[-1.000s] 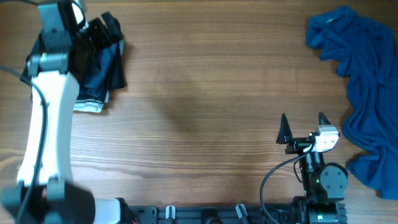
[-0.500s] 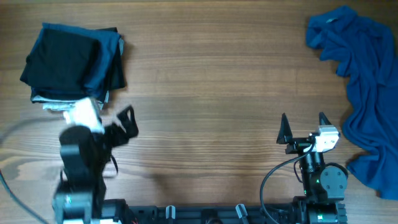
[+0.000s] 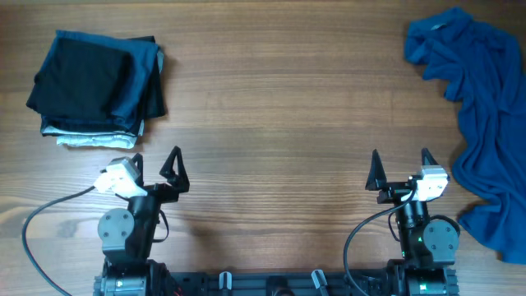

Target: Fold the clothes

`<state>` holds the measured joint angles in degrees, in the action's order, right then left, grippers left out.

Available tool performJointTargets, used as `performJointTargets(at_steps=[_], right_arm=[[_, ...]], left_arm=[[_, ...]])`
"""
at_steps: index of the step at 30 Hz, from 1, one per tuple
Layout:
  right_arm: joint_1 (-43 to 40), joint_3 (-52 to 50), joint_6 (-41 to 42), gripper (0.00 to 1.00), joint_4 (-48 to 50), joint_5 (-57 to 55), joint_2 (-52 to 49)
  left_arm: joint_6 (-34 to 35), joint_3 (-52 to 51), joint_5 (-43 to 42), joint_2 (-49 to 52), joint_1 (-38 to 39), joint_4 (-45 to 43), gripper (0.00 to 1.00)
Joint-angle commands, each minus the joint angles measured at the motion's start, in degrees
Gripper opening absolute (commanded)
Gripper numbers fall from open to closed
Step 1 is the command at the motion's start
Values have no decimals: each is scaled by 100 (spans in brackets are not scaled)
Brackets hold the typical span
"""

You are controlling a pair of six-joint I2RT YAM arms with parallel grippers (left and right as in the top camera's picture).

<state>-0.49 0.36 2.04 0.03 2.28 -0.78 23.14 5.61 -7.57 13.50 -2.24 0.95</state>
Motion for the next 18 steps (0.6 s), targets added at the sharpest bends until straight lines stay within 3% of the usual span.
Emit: performJointTargets(at_steps=[1, 11, 15, 18], right_arm=[[-35, -7, -55, 100, 28, -103, 50], [-35, -7, -52, 99, 28, -103, 50], [-35, -7, -55, 100, 28, -103, 50], [-35, -7, -52, 100, 28, -103, 50]], left_arm=[[46, -317, -87, -234, 22, -59, 100], [-144, -525, 203, -625, 28, 293, 100], [-1392, -525, 323, -1014, 221, 315, 100], [-1631, -525, 599, -1161, 334, 339, 100]])
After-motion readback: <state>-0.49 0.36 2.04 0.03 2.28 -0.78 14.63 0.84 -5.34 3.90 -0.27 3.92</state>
